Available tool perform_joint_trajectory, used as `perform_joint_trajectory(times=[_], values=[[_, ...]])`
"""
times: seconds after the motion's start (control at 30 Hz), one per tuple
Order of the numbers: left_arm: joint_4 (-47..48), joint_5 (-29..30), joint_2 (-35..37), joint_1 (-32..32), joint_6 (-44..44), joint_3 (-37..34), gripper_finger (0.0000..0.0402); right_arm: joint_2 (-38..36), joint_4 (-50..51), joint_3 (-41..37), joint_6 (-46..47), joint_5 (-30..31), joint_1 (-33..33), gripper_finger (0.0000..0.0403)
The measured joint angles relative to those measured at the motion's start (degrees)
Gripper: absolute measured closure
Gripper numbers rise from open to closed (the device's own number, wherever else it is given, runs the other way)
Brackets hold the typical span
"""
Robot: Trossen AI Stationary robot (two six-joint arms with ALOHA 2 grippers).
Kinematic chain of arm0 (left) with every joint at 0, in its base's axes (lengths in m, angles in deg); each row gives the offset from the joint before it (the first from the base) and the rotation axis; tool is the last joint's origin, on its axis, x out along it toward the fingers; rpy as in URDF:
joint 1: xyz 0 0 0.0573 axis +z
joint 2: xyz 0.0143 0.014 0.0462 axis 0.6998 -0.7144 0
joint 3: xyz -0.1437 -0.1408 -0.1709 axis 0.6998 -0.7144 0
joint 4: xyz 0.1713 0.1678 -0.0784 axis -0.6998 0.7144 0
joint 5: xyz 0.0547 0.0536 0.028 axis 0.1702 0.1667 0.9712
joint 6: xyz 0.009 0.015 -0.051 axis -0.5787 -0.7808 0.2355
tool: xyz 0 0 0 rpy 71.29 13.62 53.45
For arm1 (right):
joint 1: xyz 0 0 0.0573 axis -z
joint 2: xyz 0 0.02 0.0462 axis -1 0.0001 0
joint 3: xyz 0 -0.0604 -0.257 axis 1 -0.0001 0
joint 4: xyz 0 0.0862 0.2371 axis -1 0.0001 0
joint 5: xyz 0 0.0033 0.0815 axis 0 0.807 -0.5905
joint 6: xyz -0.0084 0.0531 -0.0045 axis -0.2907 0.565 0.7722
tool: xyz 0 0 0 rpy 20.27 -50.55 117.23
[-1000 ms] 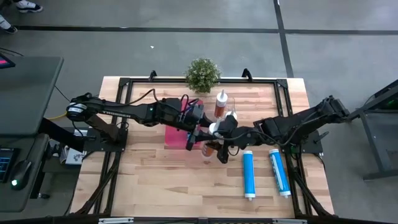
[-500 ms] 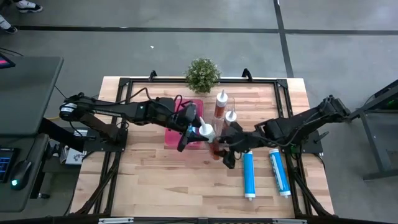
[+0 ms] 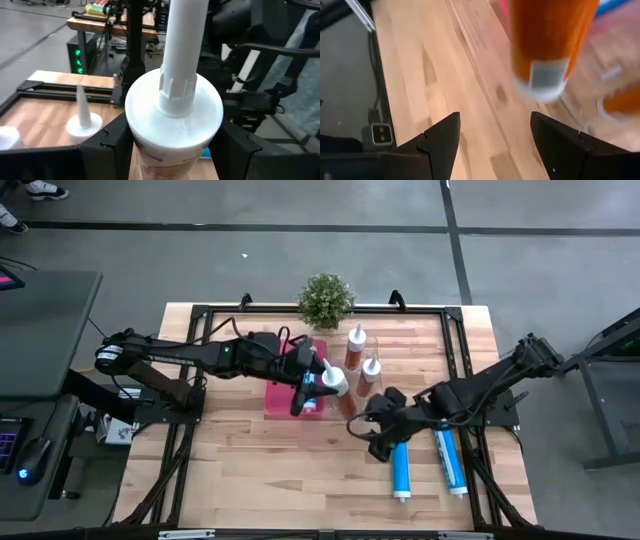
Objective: Pick & place silicon tubes, Sealant and Lysol wipes
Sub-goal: Put the orange sealant into the transparent bin
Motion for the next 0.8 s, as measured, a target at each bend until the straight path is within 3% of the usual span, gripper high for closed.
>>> perform_joint_trajectory(times=[0.23, 0.53, 0.8], values=[[0.78, 6.12, -0.77, 0.16, -3.17, 0.02, 0.0211, -0.04, 5.09, 0.06, 10.04, 3.6, -5.81, 0.0164], [2.98, 4.55, -5.38, 4.18, -3.76, -0.07, 0.0211, -0.13, 10.53, 0.11, 24.27, 9.52, -13.12, 0.0164], [4.78, 3.92, -7.91, 7.68, -6.31, -0.02, 0.0211, -0.13, 13.78, 0.11, 31.39, 12.7, -16.34, 0.0164]])
